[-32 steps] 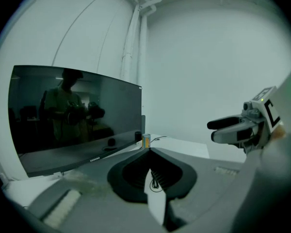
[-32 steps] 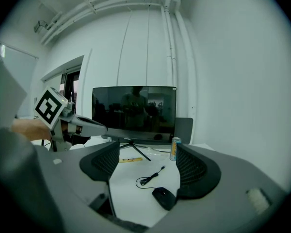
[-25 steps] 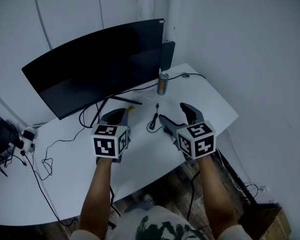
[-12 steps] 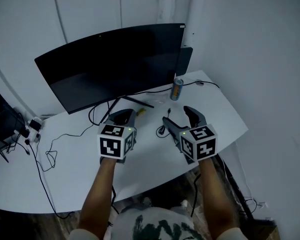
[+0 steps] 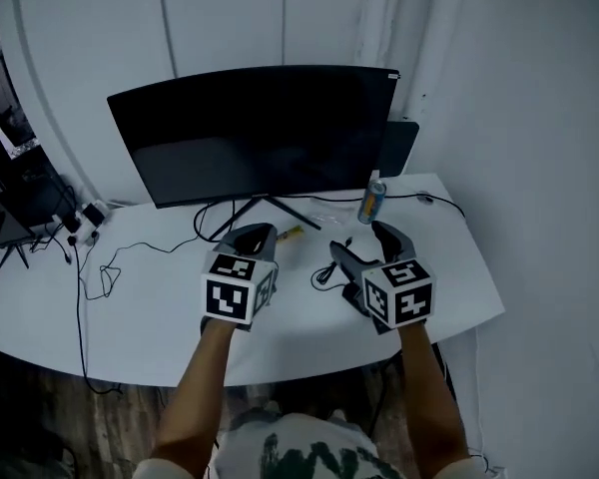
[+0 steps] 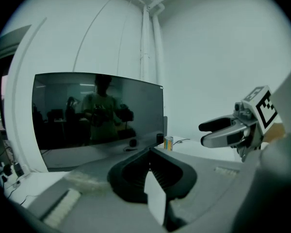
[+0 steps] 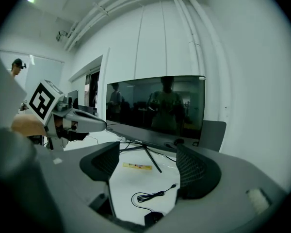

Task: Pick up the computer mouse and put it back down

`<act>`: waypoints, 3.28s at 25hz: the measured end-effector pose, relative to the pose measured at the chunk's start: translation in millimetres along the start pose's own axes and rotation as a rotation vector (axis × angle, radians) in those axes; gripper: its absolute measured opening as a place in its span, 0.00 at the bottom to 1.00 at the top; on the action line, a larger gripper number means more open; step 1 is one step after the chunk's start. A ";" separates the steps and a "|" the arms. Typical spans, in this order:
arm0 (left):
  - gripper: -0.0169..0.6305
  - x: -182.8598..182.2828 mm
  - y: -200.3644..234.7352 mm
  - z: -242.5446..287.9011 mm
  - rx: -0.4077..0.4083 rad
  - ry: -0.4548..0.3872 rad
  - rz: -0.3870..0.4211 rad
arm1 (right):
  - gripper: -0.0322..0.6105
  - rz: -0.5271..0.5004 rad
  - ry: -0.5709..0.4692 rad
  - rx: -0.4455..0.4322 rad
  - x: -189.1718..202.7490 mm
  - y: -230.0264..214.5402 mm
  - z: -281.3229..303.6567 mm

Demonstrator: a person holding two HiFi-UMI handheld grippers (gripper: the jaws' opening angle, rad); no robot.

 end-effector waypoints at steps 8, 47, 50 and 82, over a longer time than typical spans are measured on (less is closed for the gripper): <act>0.03 9.3 -35.4 -1.6 -0.113 -0.015 -0.025 | 0.60 -0.045 0.009 -0.112 18.2 -29.0 -9.3; 0.03 108.5 -82.8 26.2 -0.206 0.076 -0.096 | 0.64 -0.030 0.408 -0.321 204.6 -29.1 42.4; 0.03 111.6 -83.6 28.4 -0.213 0.085 -0.096 | 0.64 -0.031 0.430 -0.333 214.0 -29.1 46.6; 0.03 106.9 -72.4 18.9 -0.250 0.072 -0.096 | 0.53 -0.049 0.559 -0.311 229.5 -11.8 57.7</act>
Point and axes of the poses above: the fingertips, and each gripper's own axes: z forward along the fingers, y to its left, x out of its underside, the point moved 8 cm from there along -z, backward along the fingers, and after that the axes turned 8 degrees about -z, right-handed, at the moved point
